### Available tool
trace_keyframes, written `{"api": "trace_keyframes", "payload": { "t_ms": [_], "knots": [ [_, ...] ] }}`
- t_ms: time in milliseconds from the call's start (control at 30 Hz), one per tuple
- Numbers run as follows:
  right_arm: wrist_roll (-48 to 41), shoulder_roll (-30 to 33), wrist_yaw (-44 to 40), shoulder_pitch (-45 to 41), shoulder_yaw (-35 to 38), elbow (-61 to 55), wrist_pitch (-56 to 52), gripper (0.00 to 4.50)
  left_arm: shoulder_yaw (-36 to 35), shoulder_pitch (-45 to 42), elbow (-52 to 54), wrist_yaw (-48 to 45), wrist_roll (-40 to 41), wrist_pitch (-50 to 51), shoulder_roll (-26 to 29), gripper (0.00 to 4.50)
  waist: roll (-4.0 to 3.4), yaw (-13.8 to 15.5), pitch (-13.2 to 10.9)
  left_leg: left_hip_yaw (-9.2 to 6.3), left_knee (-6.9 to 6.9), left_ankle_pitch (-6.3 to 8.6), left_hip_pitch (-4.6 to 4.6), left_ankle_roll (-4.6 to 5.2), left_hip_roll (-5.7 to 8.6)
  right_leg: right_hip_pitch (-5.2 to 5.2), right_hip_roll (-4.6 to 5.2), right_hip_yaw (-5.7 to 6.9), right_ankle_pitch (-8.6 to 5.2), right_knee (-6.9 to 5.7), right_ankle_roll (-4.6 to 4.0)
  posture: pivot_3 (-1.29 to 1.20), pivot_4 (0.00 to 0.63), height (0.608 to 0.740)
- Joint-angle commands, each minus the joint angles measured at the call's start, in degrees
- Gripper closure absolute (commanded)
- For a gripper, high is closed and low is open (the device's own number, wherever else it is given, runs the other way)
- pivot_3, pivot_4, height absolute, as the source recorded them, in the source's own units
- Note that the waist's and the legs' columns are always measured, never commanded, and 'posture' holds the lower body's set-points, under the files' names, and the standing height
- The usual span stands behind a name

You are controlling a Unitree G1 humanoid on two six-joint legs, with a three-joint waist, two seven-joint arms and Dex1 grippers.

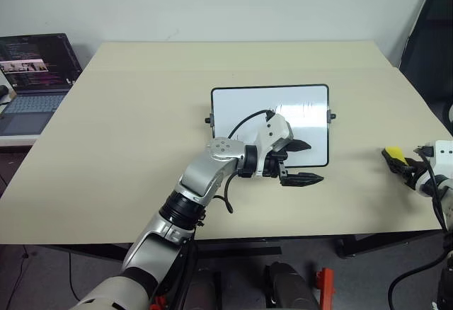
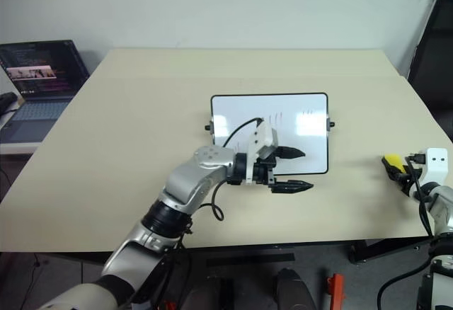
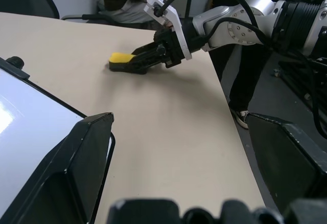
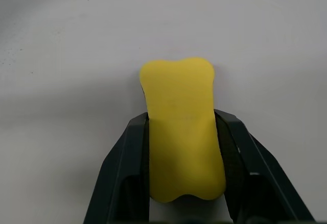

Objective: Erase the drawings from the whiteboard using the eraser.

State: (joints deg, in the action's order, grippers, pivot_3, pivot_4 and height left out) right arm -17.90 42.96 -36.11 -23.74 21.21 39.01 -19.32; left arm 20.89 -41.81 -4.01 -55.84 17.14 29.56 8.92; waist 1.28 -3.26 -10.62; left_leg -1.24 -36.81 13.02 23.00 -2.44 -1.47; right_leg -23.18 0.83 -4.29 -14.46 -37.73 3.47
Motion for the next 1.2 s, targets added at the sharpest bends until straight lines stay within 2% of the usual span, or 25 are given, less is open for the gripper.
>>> {"api": "trace_keyframes", "payload": {
  "t_ms": [33, 133, 267, 400, 533, 667, 800, 933, 1033, 1133, 1200],
  "knots": [
    [-1.36, 0.03, 0.27, -0.51, 1.85, -2.17, 0.77, 3.12, 0.40, -0.08, 2.59, -0.55, 0.10, -0.53, 0.04, 0.00, 0.00, 0.00, 0.00, 0.00, 0.00, 0.00, 0.00, 0.00, 0.00, 0.00, 0.00, 0.00, 0.00, 0.00, 0.00, 0.00, 0.150, 0.740],
    [-4.14, -0.09, -0.73, 0.83, 3.79, -6.87, -0.42, 3.12, 0.35, -0.06, 2.33, -0.60, -0.13, -0.72, 0.42, 0.00, 0.00, 0.02, 0.00, 0.00, 0.00, 0.00, 0.00, 0.00, 0.00, 0.00, 0.00, 0.00, 0.00, -0.01, 0.00, 0.00, 0.150, 0.740],
    [-16.46, -1.45, -2.59, 3.64, 9.44, -26.36, -9.49, 3.12, -2.97, -0.28, 0.29, -0.12, -0.98, -3.20, 3.69, 0.00, -0.08, -0.15, 0.00, -0.02, 0.02, 0.00, 0.01, 0.00, 0.00, -0.01, -0.01, 0.00, 0.00, -0.02, 0.00, 0.00, 0.150, 0.740],
    [-23.64, -2.12, 0.11, 2.88, 11.19, -37.75, -16.29, 3.12, -6.15, -0.06, -0.28, 0.10, -0.78, -5.51, 7.18, 0.00, -0.09, -0.10, 0.00, -0.08, 0.00, 0.00, -0.02, 0.00, -0.03, 0.00, -0.04, 0.04, -0.01, -0.08, 0.01, 0.00, 0.150, 0.740],
    [-26.69, -1.46, 0.89, -3.13, 6.45, -45.55, -20.18, 3.12, -11.81, 0.59, 2.04, -0.32, 0.87, -5.96, 13.26, 0.00, -0.09, -0.34, 0.00, -0.07, -0.02, 0.00, -0.02, 0.00, -0.05, -0.01, -0.04, 0.04, -0.01, -0.09, 0.02, 0.00, 0.150, 0.740],
    [-25.76, -2.01, -0.88, -9.57, -0.46, -48.86, -20.78, 3.12, -16.39, 3.66, 5.32, -0.96, 2.01, -6.57, 18.77, 0.00, -0.10, -0.23, -0.01, -0.08, 0.01, 0.00, 0.00, 0.00, -0.07, -0.04, -0.04, 0.07, -0.02, -0.07, 0.01, 0.00, 0.150, 0.740],
    [-18.84, -1.79, -4.14, -12.69, -12.64, -52.89, -18.35, 3.12, -21.17, 10.28, 8.56, -1.40, 2.84, -6.93, 24.61, 0.00, -0.10, 0.03, -0.01, -0.08, 0.07, 0.01, 0.03, 0.00, -0.12, -0.06, -0.04, 0.12, -0.05, -0.03, -0.12, 0.00, 0.150, 0.740],
    [-12.18, -3.92, -6.41, -14.20, -21.16, -52.47, -13.35, 3.12, -24.06, 15.82, 9.49, -2.89, 3.27, -7.97, 28.96, 0.00, -0.07, 0.56, -0.02, -0.14, 0.08, 0.01, 0.15, 0.00, -0.14, -0.16, 0.00, 0.24, -0.07, -0.02, -0.18, 0.00, 0.150, 0.740],
    [-5.66, -9.41, -7.55, -16.10, -29.20, -48.23, -7.34, 3.12, -25.25, 22.13, 7.14, -5.61, 1.19, -13.19, 33.14, 0.00, -0.06, 0.18, -0.03, -0.10, 0.08, 0.01, 0.13, 0.00, -0.15, -0.18, 0.01, 0.22, -0.08, -0.02, -0.22, 0.00, 0.150, 0.740],
    [6.25, -13.79, -6.37, -18.51, -36.96, -39.12, 4.54, 3.12, -26.51, 24.68, 6.22, -4.94, 1.94, -16.68, 32.66, 0.00, 0.00, 0.07, -0.05, -0.11, 0.10, 0.01, 0.09, -0.01, -0.17, -0.19, 0.01, 0.25, -0.12, -0.09, -0.32, 0.00, 0.150, 0.740],
    [11.11, -16.27, -3.89, -19.69, -38.23, -33.90, 10.84, 3.12, -26.16, 25.47, 6.50, -4.74, 1.82, -17.79, 32.37, 0.00, 0.03, 0.50, -0.07, -0.13, 0.09, 0.01, 0.11, -0.01, -0.18, -0.19, 0.00, 0.30, -0.08, -0.12, -0.39, 0.00, 0.150, 0.740]
  ]
}}
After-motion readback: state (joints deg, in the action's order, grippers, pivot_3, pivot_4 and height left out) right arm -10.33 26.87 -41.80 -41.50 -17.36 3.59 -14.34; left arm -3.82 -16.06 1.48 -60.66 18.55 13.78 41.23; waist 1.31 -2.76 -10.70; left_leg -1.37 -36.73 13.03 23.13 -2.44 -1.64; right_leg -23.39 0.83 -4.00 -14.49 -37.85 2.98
